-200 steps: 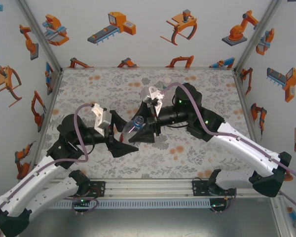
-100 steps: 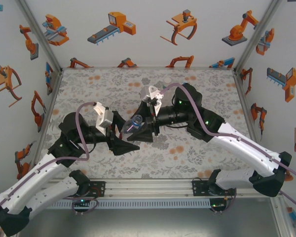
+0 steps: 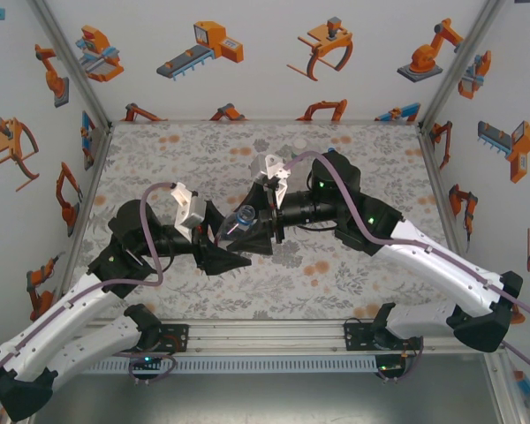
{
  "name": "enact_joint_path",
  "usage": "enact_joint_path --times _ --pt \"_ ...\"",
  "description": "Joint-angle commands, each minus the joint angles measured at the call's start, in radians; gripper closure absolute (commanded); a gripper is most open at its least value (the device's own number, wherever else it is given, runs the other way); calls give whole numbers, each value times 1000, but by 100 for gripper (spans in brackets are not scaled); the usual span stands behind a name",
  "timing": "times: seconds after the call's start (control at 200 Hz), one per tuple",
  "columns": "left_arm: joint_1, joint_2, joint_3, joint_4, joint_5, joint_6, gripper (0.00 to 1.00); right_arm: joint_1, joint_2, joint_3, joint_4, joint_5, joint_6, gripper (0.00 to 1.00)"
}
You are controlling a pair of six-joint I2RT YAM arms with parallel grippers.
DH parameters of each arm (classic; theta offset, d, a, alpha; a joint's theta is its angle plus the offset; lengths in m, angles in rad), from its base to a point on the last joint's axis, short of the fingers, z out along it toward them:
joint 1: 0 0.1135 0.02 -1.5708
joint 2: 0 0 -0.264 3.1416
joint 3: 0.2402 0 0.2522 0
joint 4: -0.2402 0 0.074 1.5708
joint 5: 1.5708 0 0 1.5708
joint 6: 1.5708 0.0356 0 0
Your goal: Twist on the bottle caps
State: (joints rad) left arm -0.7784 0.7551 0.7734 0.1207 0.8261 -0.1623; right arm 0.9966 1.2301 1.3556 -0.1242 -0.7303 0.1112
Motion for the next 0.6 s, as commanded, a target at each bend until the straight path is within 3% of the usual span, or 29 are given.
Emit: enact_joint_path --times 0.0,0.07,0.17,0.381,0.596 --pt "-3 -8 45 -36 -13 14 55 8 -24 32 6 34 -15 47" --pt "-3 -10 53 -69 -20 25 59 8 -36 34 -1 53 -13 37" --pt "-2 -25 53 -112 -50 46 66 7 -59 33 -7 83 -15 31" --pt "2 -76 55 -230 -145 98 81 6 -98 34 -72 187 -42 28" --pt "11 -120 59 -378 -242 118 94 -7 -101 5 -125 390 -3 28"
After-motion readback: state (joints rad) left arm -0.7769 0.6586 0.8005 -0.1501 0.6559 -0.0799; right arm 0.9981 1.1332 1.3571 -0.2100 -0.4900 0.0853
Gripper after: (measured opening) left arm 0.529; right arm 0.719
